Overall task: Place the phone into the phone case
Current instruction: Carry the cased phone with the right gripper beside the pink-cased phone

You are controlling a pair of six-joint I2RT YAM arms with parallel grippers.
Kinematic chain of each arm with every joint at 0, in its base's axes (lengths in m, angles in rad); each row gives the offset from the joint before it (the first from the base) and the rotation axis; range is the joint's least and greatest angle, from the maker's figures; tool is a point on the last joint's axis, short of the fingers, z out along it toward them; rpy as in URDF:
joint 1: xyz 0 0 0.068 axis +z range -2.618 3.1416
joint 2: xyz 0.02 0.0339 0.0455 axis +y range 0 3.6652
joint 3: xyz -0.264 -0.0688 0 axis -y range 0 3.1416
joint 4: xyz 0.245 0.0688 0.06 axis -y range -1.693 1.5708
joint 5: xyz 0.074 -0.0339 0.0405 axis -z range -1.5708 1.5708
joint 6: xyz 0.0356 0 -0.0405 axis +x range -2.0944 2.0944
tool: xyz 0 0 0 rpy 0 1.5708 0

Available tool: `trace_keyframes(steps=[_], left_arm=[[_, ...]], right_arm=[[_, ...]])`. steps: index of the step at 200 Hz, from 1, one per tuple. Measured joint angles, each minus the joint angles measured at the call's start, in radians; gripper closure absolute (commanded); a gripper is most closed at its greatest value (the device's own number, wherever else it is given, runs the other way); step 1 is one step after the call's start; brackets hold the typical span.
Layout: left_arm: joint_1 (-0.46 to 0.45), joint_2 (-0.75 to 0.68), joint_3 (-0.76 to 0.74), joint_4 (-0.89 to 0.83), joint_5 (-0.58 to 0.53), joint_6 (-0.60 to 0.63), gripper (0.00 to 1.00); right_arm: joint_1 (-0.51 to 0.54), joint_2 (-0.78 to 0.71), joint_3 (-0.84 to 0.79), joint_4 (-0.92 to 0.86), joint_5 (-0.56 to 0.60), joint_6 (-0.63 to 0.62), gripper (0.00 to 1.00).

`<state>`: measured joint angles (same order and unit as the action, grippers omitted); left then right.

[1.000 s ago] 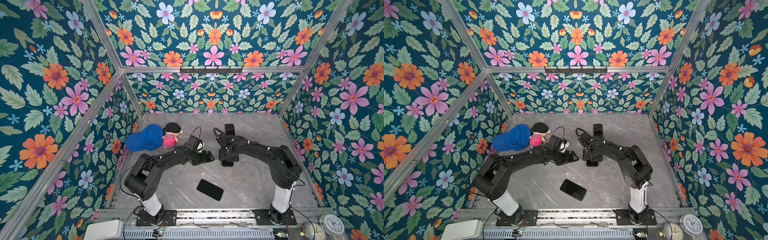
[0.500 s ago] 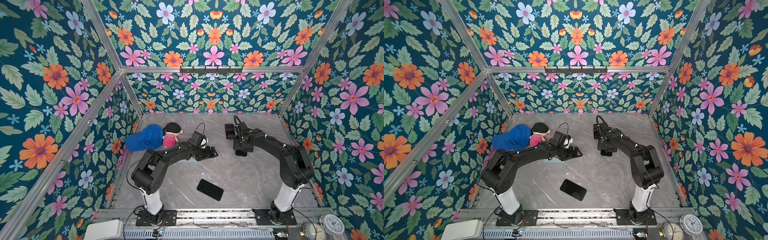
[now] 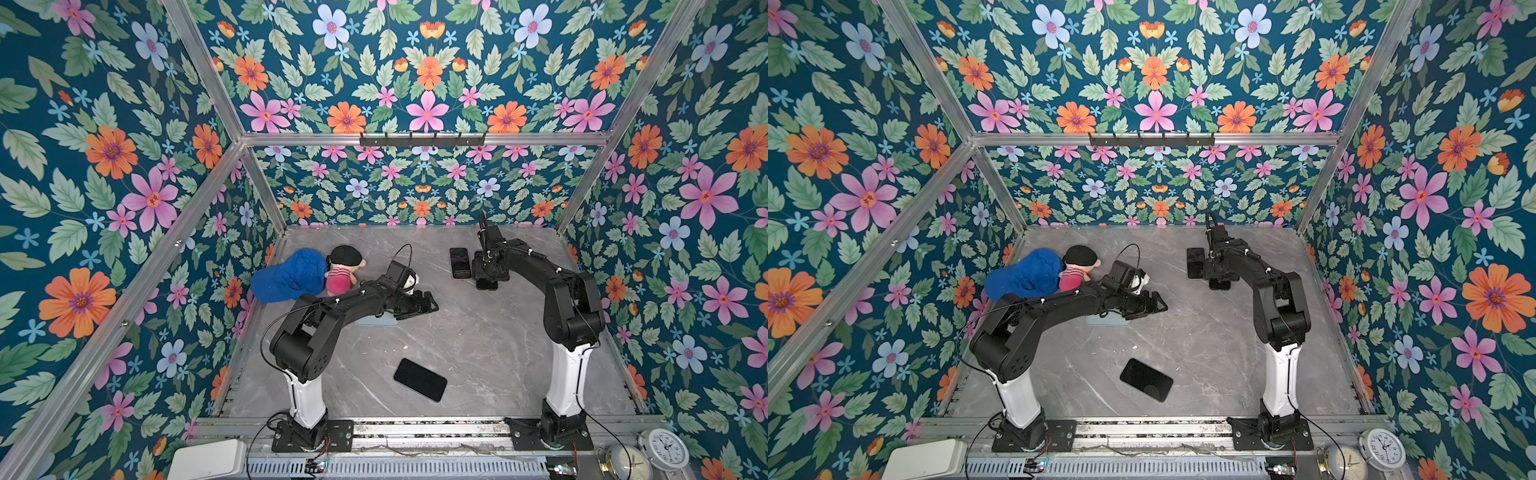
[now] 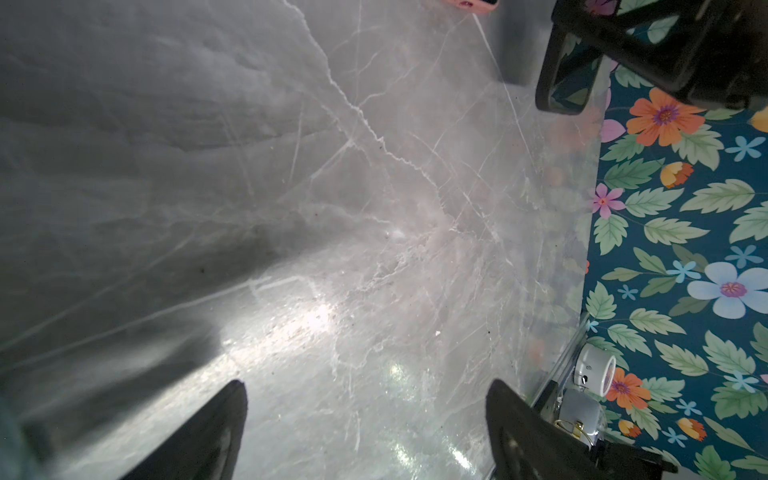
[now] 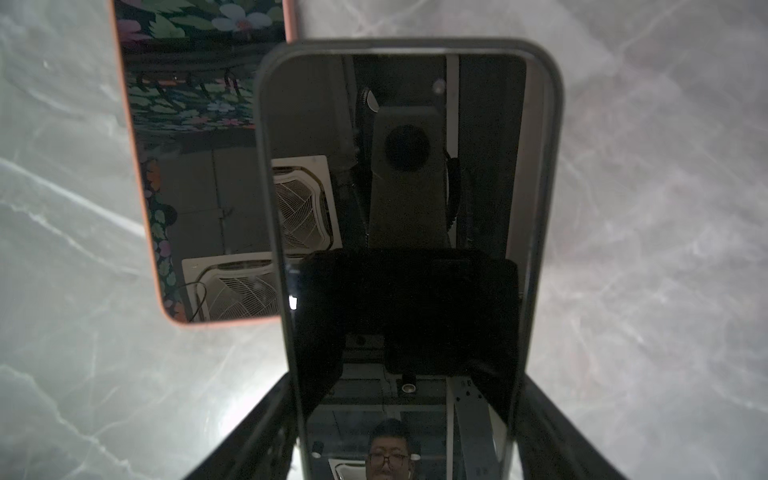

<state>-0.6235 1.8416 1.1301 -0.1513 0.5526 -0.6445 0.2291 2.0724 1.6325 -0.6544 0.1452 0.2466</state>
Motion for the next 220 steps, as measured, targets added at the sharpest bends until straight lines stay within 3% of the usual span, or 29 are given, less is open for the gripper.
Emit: trace_keyframes(steps=[136,220], left_arm=[[0.0,-0.001,-0.003,-0.001,0.003,0.0,0.09],[0.0,-0.001,-0.009,0.0,0.003,0.0,0.08]], right_arm=[[-0.063,0.274,0.332,-0.093,-0.038,-0.051,0.42],[-0.064,0.311,0.381,-0.113,-0.037,-0.067,0.25]])
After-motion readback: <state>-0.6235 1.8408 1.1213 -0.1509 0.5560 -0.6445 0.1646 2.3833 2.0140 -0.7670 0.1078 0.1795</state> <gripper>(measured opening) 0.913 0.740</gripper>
